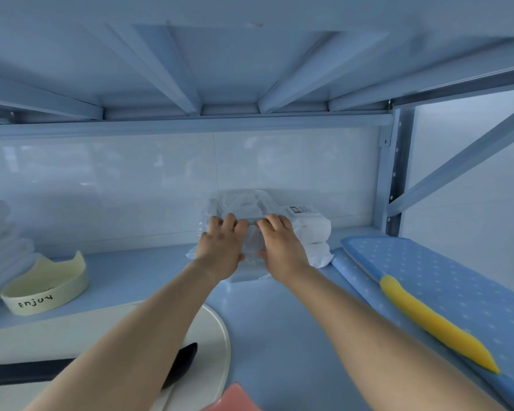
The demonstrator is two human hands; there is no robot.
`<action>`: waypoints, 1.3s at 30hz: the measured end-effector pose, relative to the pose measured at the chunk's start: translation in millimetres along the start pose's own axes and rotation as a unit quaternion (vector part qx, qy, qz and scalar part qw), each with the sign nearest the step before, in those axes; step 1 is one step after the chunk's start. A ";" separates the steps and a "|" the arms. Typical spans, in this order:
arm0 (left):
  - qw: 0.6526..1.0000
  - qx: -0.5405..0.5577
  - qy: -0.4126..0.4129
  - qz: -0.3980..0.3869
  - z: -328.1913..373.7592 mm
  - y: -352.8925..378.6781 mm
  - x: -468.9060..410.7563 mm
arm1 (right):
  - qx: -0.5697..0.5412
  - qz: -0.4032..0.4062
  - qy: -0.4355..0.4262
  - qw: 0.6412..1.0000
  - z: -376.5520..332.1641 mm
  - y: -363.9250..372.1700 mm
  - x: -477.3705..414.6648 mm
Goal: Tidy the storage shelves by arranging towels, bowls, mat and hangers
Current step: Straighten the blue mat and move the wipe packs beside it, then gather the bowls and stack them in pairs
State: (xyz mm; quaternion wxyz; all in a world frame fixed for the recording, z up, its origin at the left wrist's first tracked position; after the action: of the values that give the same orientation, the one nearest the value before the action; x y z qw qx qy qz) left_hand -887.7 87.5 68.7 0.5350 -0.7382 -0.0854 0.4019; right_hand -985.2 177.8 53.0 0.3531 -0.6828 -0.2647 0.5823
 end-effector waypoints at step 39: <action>0.970 0.211 -0.112 -0.044 -25.0 -118.6 271.4 | -0.333 -0.145 -0.105 0.926 -129.2 -115.0 188.8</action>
State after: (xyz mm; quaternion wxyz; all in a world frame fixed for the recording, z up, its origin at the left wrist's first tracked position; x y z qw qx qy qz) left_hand -654.8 269.4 37.0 0.6826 -0.5544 -0.0905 0.4674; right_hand -818.3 371.4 38.5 0.1562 -0.6502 -0.5748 0.4717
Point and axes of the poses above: each hand's wrist, its own x-axis away from the middle knuckle, its own y-axis out of the palm, z = x × y, the point moved 2 cm from there along -x, towards the middle knuckle, and after that the axes turned 12 degrees about -y, right-handed, at the moved point
